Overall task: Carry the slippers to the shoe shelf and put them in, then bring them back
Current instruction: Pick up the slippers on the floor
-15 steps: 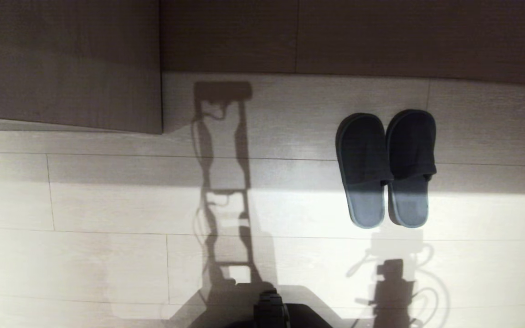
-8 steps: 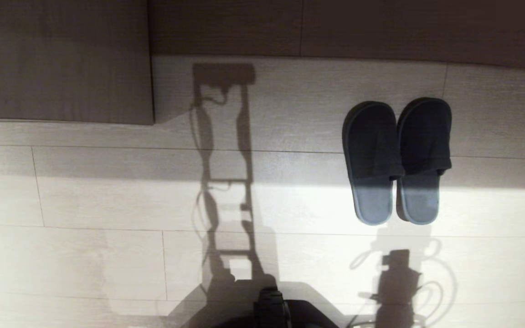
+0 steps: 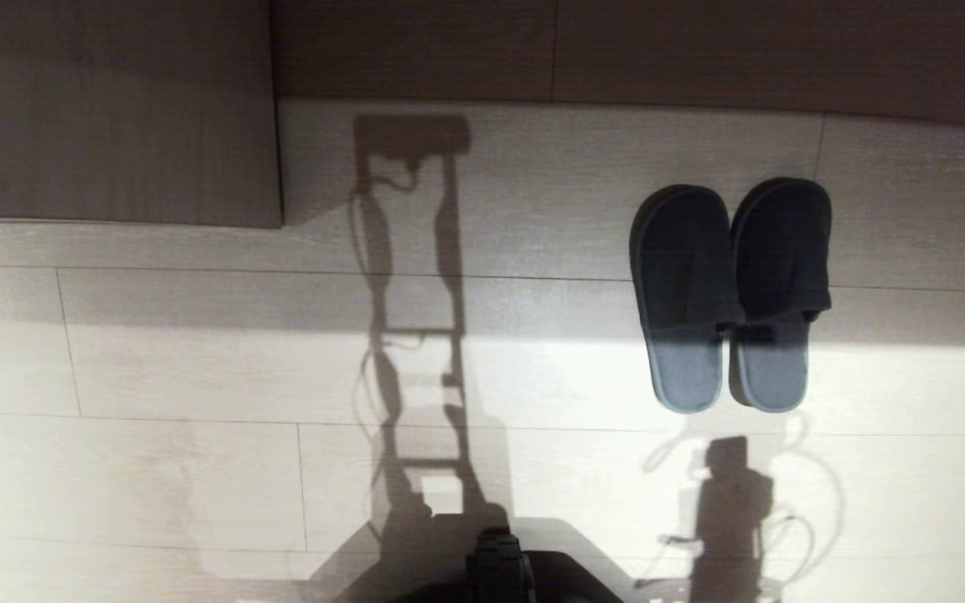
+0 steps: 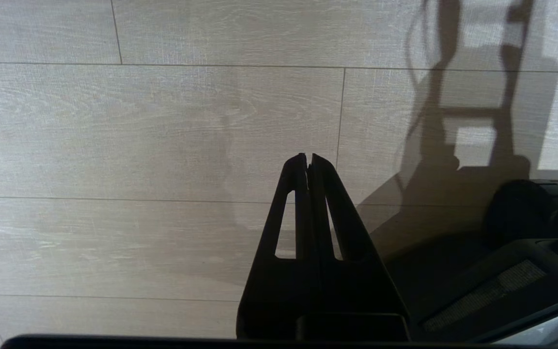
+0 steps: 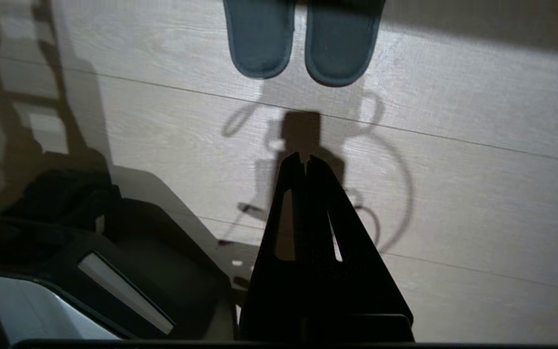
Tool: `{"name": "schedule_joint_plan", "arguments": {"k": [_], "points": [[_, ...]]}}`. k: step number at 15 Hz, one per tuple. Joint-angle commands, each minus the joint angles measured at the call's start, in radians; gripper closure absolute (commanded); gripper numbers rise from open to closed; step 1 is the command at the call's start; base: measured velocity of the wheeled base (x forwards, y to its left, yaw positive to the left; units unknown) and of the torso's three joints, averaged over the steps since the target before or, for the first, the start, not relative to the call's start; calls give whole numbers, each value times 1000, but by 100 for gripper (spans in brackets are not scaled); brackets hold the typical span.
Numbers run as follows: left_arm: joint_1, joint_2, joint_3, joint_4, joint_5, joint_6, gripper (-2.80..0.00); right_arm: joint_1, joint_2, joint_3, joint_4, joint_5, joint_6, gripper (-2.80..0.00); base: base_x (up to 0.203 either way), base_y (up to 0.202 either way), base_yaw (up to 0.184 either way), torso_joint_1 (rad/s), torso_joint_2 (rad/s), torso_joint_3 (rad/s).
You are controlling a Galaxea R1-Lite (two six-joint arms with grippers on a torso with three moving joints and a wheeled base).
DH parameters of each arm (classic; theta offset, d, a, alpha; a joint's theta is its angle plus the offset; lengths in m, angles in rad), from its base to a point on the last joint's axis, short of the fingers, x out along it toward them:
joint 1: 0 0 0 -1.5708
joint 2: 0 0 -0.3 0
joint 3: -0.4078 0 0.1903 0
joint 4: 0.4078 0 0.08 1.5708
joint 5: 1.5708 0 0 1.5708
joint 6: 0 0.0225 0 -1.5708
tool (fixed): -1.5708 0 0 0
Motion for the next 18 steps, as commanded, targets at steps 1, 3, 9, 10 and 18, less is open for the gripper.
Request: {"name": "schedule_joint_plan", "arguments": {"k": [1, 3, 9, 10, 18], "points": [[0, 1, 0, 0, 0, 0, 0, 2, 175, -50, -24, 9, -7, 0, 0, 0, 0, 0, 0, 0], [0, 1, 0, 0, 0, 0, 0, 2, 392, -95, -149, 21, -37, 0, 0, 0, 0, 0, 0, 0], [2, 1, 0, 0, 0, 0, 0, 7, 1102, -193, -599, 12, -103, 0, 0, 0, 0, 0, 0, 0], [0, 1, 0, 0, -1, 1, 0, 14, 1223, -205, -695, 4, -115, -280, 0, 0, 0, 0, 0, 0], [0, 1, 0, 0, 0, 1, 0, 77, 1630, -264, -1219, -62, -126, -280, 0, 0, 0, 0, 0, 0]]}}
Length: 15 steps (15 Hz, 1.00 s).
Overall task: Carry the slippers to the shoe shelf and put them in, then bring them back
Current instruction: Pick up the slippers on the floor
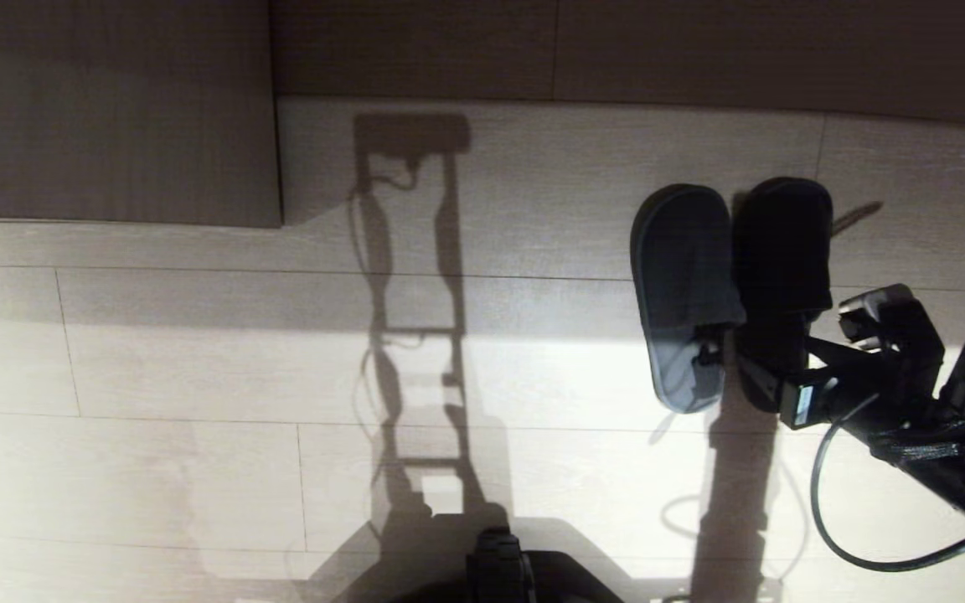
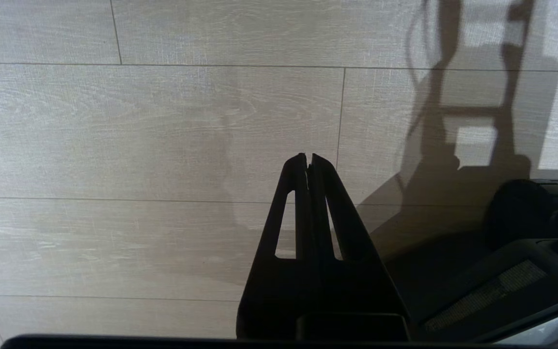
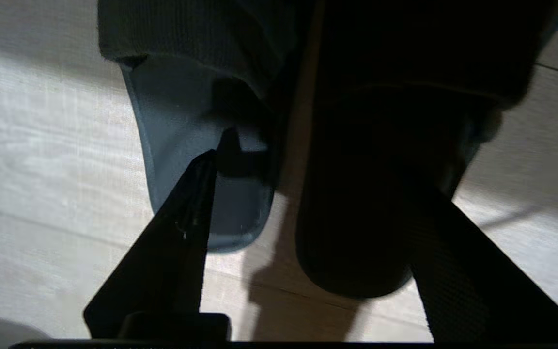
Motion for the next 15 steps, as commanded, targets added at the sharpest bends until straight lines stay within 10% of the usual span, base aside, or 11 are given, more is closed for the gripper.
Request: {"name": "schedule_joint_plan", "arguments": {"k": [1, 15], "points": [[0, 1, 0, 0, 1, -1, 0, 15, 127, -11, -110, 0, 4, -280, 0, 0, 0, 0, 0, 0], [0, 1, 0, 0, 1, -1, 0, 48, 226, -184, -325, -55, 18, -280, 0, 0, 0, 0, 0, 0]]}}
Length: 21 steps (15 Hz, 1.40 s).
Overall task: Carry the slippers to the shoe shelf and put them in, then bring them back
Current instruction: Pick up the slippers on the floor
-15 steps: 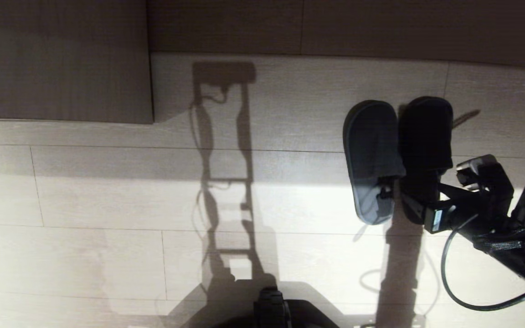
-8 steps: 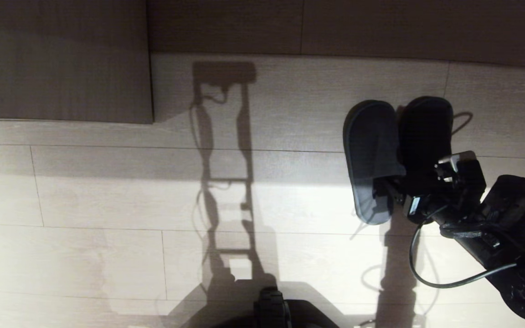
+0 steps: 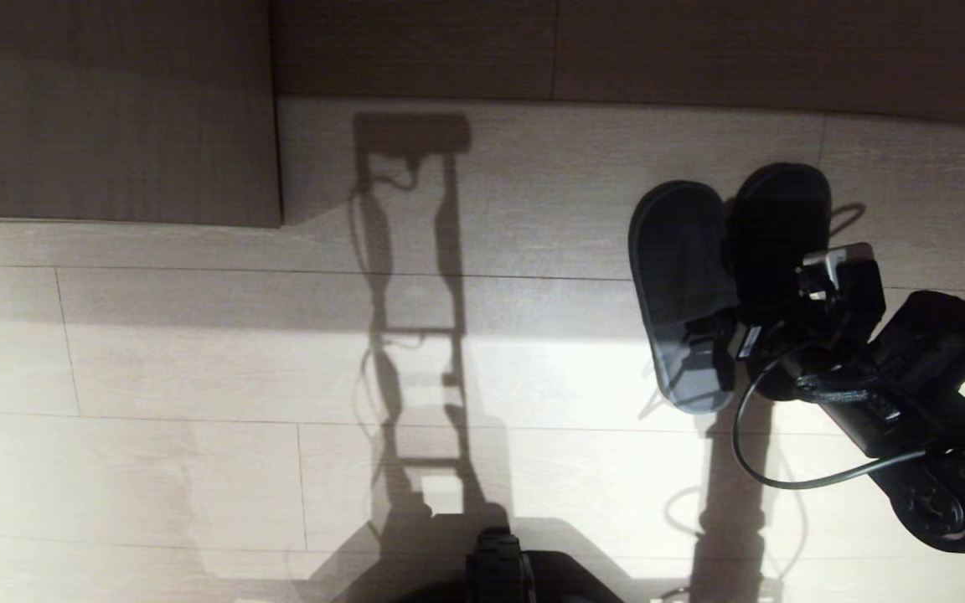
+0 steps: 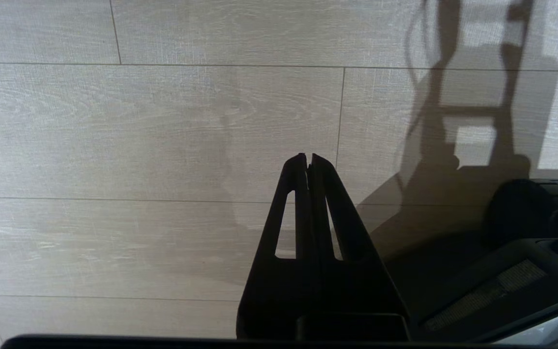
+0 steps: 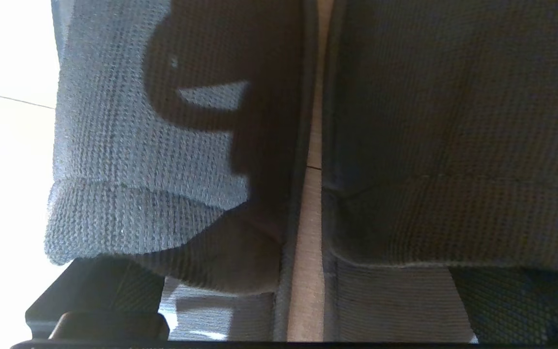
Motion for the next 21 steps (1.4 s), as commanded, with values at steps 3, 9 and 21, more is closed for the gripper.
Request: {"name": "schedule_joint_plan", "arguments": {"k": [3, 9, 21], "points": [[0, 1, 0, 0, 0, 0, 0, 13, 52, -56, -11, 3, -3, -280, 0, 0, 0, 0, 0, 0], [0, 1, 0, 0, 0, 0, 0, 13, 94, -91, -14, 10, -3, 0, 0, 0, 0, 0, 0, 0], [0, -1, 0, 0, -1, 3, 0, 13, -38, 0, -10, 44, -6, 0, 0, 0, 0, 0, 0, 0]]}}
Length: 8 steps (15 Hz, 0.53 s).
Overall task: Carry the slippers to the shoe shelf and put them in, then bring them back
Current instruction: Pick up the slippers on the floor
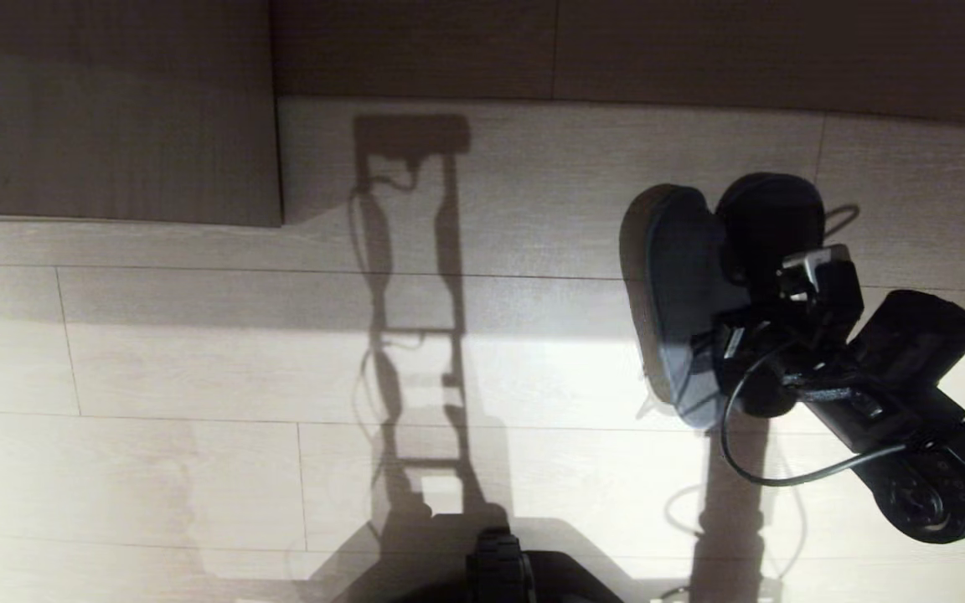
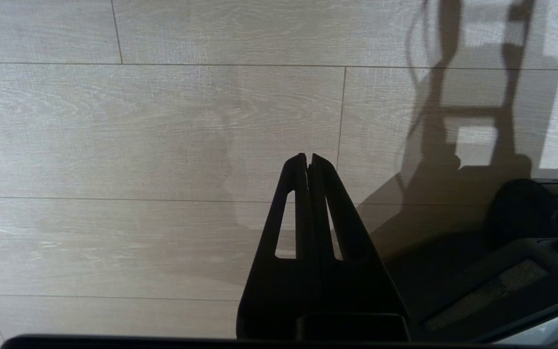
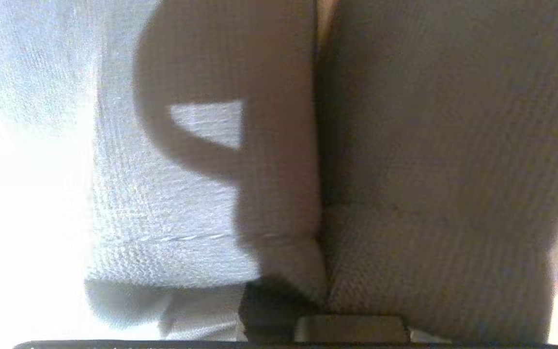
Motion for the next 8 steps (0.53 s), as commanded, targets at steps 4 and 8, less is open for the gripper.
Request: {"name": "schedule_joint_plan", "arguments": {"k": [4, 8], "points": [[0, 1, 0, 0, 1, -2, 0, 0, -218, 186, -4, 3, -8, 0, 0, 0, 0, 0, 0, 0], [0, 1, 0, 0, 1, -2, 0, 0, -341, 318, 15, 3, -8, 0, 0, 0, 0, 0, 0, 0]]}}
